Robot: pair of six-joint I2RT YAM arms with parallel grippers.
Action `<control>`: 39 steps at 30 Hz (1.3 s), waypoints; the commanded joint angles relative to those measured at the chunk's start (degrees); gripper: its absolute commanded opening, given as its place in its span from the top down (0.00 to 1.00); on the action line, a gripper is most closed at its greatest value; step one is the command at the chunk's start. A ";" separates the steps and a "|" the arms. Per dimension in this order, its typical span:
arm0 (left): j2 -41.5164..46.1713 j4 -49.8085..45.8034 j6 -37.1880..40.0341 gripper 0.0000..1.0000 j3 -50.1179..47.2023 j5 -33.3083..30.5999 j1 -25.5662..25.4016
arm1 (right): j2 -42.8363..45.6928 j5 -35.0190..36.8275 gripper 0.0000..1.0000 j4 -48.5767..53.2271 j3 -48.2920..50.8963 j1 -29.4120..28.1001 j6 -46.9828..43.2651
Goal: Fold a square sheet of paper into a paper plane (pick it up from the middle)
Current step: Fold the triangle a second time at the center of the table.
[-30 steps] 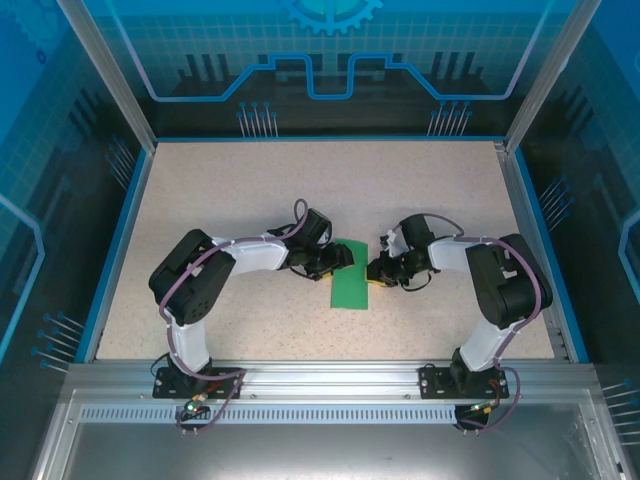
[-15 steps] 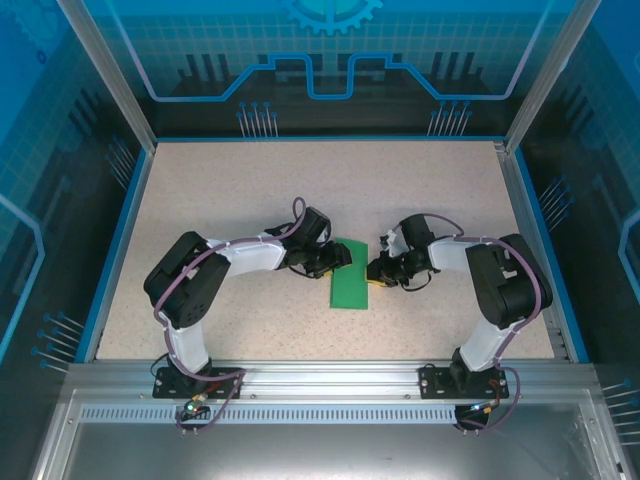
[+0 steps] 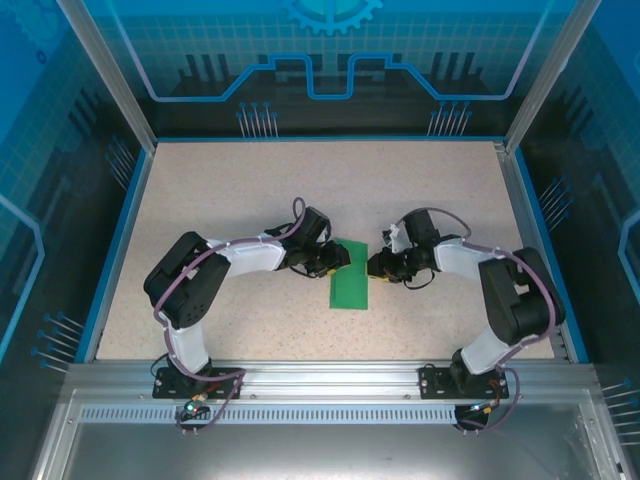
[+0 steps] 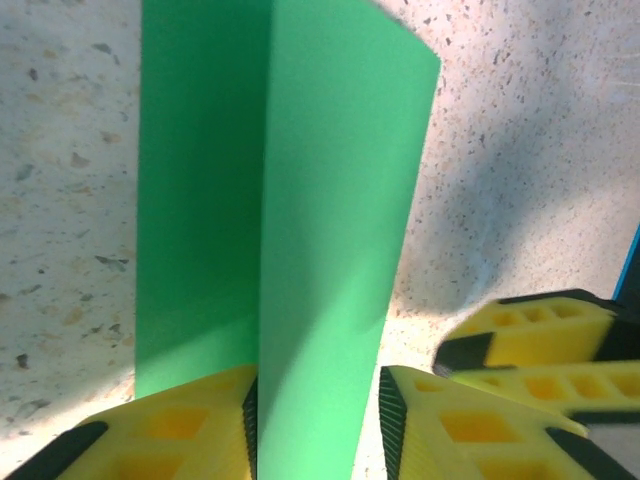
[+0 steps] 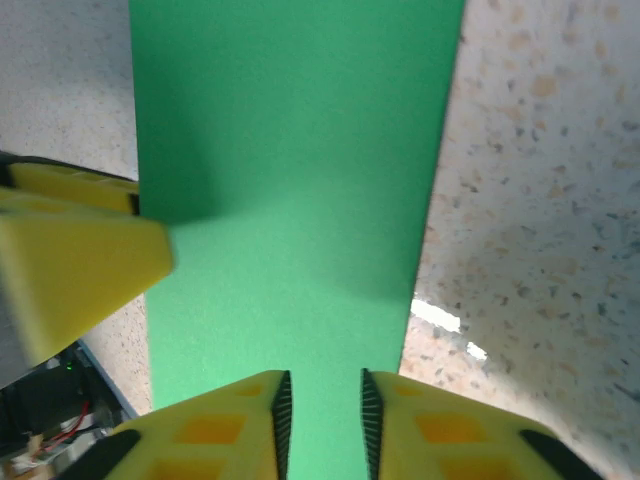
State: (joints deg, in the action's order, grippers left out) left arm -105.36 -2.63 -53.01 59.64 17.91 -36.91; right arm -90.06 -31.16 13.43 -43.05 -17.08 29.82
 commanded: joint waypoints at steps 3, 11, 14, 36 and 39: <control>0.07 1.25 -1.12 0.73 -0.58 2.21 0.45 | 8.95 11.40 0.64 5.40 2.04 -6.51 -3.07; 0.26 0.32 -1.17 0.78 -0.40 2.01 0.61 | 18.91 35.43 0.49 5.47 4.76 -26.67 -2.70; 0.16 0.28 -1.55 0.80 -0.17 2.13 0.61 | 20.60 44.05 0.43 5.47 4.90 -33.78 -3.86; 0.33 -0.53 -1.83 0.83 0.20 2.39 0.64 | 5.75 61.54 0.46 7.63 -3.43 -49.35 -4.94; 0.34 -0.70 -1.79 0.83 0.21 2.35 0.55 | 4.77 62.39 0.51 7.91 -4.04 -49.71 -4.94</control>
State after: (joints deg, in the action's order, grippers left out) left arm -105.36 -2.26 -54.11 59.59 18.96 -36.64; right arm -84.40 28.38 19.88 -45.34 -65.63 24.32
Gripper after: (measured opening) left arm 0.172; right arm 0.504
